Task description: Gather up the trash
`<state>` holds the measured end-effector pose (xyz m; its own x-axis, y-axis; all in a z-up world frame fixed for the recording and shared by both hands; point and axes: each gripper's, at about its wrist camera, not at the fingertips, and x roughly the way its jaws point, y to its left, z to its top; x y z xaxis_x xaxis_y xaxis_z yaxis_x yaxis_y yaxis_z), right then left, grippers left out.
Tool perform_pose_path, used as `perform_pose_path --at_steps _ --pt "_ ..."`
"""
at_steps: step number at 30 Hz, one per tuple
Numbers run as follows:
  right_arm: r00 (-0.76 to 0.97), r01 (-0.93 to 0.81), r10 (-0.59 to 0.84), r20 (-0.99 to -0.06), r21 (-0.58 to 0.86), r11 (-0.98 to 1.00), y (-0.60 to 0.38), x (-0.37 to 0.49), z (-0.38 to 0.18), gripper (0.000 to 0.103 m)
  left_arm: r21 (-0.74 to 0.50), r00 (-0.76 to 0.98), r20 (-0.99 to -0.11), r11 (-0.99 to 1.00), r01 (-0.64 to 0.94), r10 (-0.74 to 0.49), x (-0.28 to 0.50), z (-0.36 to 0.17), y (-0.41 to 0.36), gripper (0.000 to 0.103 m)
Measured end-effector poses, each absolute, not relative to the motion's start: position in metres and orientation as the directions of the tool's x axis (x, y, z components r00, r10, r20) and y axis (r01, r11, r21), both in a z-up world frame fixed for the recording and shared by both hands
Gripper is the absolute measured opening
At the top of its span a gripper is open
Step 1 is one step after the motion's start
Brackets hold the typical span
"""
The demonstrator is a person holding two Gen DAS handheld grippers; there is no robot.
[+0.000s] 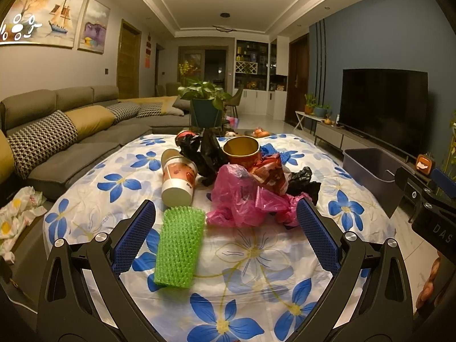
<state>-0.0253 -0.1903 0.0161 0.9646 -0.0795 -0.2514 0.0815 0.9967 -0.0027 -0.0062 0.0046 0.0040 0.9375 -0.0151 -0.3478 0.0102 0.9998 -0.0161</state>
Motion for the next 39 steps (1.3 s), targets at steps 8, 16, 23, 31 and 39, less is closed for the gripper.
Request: perform_pose_path --at_steps 8,16,23,31,39 --pt "0.965 0.085 -0.083 -0.247 0.000 0.996 -0.1906 -0.0268 0.0173 0.098 -0.019 0.937 -0.349 1.000 0.011 -0.017 -0.0067 0.0045 0.0048 0.098" --pt "0.965 0.087 -0.085 -0.246 0.000 0.996 -0.1907 -0.0280 0.0175 0.098 -0.028 0.937 -0.349 1.000 0.011 -0.020 -0.0080 0.0047 0.0053 0.098" --pt "0.966 0.088 -0.085 -0.245 0.000 0.996 -0.1908 -0.0285 0.0175 0.098 -0.036 0.936 -0.351 0.999 0.014 -0.026 -0.0089 0.0056 0.0053 0.098" --pt "0.966 0.088 -0.085 -0.246 0.000 0.996 -0.1913 -0.0284 0.0182 0.098 -0.035 0.936 -0.351 0.999 0.013 -0.025 -0.0089 0.0054 0.0050 0.098" --pt "0.966 0.090 -0.087 -0.245 0.000 0.996 -0.1915 -0.0288 0.0185 0.098 -0.038 0.936 -0.351 0.999 0.013 -0.026 -0.0083 0.0044 0.0038 0.098"
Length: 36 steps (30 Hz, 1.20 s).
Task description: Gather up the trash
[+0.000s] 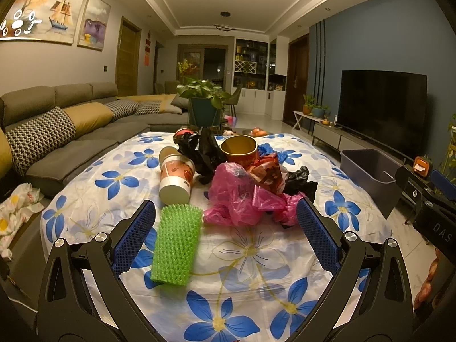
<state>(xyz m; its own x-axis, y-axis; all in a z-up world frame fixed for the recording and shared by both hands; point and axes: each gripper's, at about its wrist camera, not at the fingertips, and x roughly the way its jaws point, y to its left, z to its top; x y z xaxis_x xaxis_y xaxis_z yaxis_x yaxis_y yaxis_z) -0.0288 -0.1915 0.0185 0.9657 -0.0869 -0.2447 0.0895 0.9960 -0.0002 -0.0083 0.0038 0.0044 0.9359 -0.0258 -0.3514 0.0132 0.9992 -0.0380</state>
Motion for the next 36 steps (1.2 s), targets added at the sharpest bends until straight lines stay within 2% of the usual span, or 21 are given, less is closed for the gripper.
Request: perform_pose_path --at_steps 36 --pt "0.967 0.093 -0.091 -0.238 -0.004 0.996 -0.1927 -0.0294 0.0210 0.098 -0.042 0.935 -0.353 0.999 0.016 -0.030 -0.0095 0.0035 0.0005 0.098"
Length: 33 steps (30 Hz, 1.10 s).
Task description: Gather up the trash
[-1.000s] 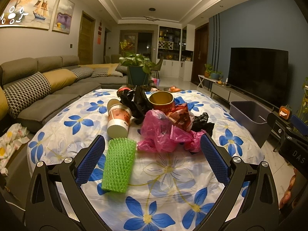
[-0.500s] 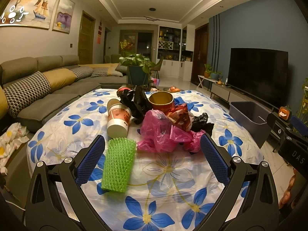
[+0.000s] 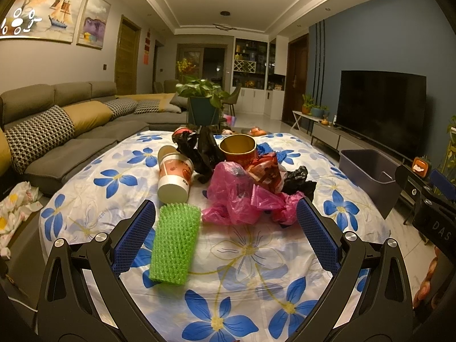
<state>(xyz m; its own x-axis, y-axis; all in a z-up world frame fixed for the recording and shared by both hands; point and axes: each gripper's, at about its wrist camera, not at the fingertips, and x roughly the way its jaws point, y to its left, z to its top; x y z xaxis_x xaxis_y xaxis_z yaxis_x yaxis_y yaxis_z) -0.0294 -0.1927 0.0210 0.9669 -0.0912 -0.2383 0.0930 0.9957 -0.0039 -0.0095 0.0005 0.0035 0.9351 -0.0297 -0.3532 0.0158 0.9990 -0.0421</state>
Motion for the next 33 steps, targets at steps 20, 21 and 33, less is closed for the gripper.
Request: perform_pose_path --at_steps 20,21,33 --pt "0.964 0.039 -0.031 -0.263 0.027 0.999 -0.191 -0.011 0.008 0.098 -0.078 0.937 -0.349 0.997 -0.027 -0.002 -0.008 -0.005 0.026 0.098" --pt "0.963 0.030 -0.020 -0.270 0.032 0.999 -0.190 -0.008 0.007 0.098 -0.079 0.935 -0.355 0.996 -0.037 0.007 -0.006 -0.008 0.031 0.098" --pt "0.960 -0.073 0.076 -0.269 0.021 0.997 -0.165 0.019 -0.018 0.098 -0.095 0.908 -0.417 0.992 -0.088 0.041 0.027 -0.054 0.074 0.097"
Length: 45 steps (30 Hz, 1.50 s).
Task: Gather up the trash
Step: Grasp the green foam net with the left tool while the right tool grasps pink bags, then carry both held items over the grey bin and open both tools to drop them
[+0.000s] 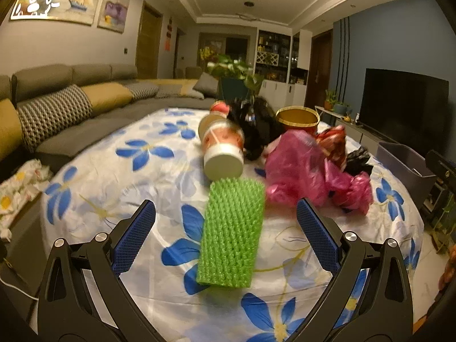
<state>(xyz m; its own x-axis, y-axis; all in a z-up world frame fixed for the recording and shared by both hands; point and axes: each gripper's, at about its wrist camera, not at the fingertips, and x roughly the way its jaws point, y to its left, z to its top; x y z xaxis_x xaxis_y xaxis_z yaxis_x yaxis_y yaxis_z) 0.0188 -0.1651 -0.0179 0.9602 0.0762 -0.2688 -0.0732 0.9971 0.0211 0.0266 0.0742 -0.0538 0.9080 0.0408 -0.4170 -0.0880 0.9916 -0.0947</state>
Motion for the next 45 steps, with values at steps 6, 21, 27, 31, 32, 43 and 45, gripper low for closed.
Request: perform_pose_path --at_steps 6,21,27,31,32,43,45 --pt "0.955 -0.088 0.087 -0.284 0.010 0.996 -0.157 0.036 -0.033 0.098 -0.088 0.864 -0.503 0.992 -0.085 0.029 0.054 -0.084 0.076 0.088" --pt "0.902 -0.172 0.162 -0.400 0.011 0.985 -0.133 0.090 -0.080 0.058 -0.145 0.862 -0.507 0.987 -0.063 -0.019 0.065 -0.096 0.086 0.023" --pt "0.881 -0.207 0.197 -0.429 0.026 0.978 -0.131 0.101 -0.091 0.041 -0.172 0.888 -0.458 0.984 -0.046 -0.038 0.053 -0.077 0.087 0.021" --pt "0.877 -0.240 0.231 -0.421 0.033 0.970 -0.133 0.098 -0.090 0.032 -0.172 0.902 -0.427 0.985 -0.012 -0.064 0.046 -0.065 0.083 0.021" --pt "0.875 -0.242 0.235 -0.423 0.038 0.969 -0.134 0.098 -0.089 0.031 -0.171 0.904 -0.422 0.985 -0.008 -0.066 0.045 -0.063 0.082 0.021" --pt "0.903 -0.236 0.245 -0.352 0.068 0.969 -0.168 0.050 -0.058 0.027 -0.155 0.920 -0.383 0.988 0.020 -0.078 0.036 -0.045 0.067 0.021" --pt "0.915 -0.222 0.229 -0.332 0.061 0.973 -0.175 0.042 -0.050 0.027 -0.145 0.926 -0.367 0.989 0.040 -0.091 0.034 -0.037 0.061 0.021"
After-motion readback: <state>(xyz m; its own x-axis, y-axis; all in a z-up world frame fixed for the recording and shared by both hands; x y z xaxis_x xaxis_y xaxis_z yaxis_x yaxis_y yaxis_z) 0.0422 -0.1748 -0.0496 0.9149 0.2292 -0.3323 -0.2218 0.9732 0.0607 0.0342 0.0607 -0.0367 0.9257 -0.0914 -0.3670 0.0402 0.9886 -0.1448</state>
